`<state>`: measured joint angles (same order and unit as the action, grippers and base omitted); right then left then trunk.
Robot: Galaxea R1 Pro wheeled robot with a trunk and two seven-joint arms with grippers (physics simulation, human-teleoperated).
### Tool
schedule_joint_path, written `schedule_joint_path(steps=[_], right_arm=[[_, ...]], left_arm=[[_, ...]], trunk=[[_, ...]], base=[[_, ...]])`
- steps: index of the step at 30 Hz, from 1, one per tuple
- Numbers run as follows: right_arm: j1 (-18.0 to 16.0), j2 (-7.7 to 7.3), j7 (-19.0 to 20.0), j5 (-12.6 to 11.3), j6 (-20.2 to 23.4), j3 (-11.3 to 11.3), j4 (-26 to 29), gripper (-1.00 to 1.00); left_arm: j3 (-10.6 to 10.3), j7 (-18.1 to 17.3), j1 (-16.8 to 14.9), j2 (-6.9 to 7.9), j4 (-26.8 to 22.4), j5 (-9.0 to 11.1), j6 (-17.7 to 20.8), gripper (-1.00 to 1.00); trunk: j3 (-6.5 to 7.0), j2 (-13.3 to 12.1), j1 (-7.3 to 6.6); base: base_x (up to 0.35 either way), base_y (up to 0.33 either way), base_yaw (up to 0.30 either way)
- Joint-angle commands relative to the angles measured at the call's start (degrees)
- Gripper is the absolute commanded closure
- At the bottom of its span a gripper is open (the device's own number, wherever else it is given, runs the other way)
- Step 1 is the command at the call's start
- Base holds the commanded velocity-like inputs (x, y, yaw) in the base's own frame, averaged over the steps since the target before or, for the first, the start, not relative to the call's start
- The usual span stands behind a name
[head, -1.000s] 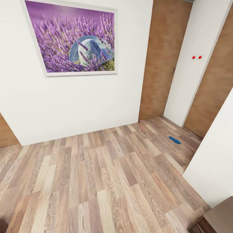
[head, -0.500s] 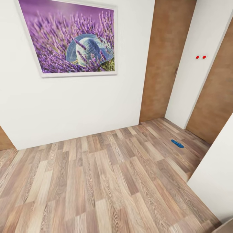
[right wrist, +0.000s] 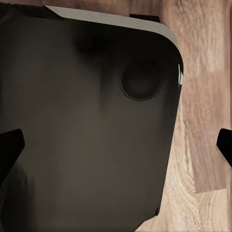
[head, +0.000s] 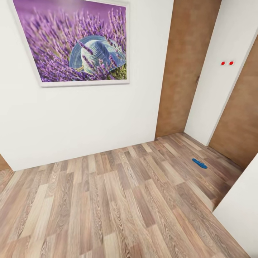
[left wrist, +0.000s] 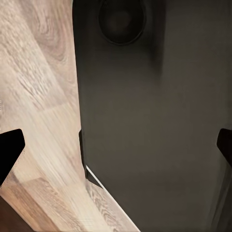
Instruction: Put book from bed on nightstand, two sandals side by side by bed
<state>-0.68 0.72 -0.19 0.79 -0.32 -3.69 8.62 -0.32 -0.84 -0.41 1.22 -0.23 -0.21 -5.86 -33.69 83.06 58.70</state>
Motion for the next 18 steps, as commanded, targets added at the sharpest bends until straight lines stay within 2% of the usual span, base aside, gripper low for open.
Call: schedule_joint_path(steps=[1,18], right_arm=[[0.0,-0.02,0.0,0.1,0.0,-0.4,0.0,-1.0],[0.0,-0.02,0.0,0.1,0.0,-0.4,0.0,-1.0]], left_arm=[[0.0,-0.1,0.0,0.01,0.1,0.0,-0.2,-1.0],[0.0,-0.1,0.0,0.01,0.1,0.0,-0.2,-1.0]], trunk=[[-0.05,0.0,0.02],[-0.05,0.0,0.02]], base=[[0.269,0.0,0.0],[0.269,0.0,0.0]])
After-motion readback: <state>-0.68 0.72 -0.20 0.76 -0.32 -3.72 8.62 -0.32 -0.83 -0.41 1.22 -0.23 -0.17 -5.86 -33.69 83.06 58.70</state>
